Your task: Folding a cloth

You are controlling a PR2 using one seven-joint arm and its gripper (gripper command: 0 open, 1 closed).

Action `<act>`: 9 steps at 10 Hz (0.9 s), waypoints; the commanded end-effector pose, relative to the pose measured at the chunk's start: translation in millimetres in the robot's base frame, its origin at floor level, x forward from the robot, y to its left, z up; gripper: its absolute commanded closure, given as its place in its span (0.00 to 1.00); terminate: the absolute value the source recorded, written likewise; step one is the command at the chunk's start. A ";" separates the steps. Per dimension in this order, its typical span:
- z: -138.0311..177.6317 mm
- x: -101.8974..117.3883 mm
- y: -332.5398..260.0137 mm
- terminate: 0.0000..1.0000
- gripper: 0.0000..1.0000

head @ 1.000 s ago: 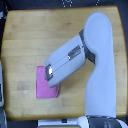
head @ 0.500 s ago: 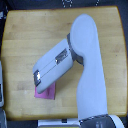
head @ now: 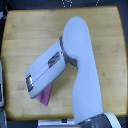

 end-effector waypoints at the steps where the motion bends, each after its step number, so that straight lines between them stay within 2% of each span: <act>1: -22.9 10.4 28.6 0.00 1.00; 5: -47.7 20.2 39.8 0.00 1.00; 9: -48.0 26.6 39.9 0.00 1.00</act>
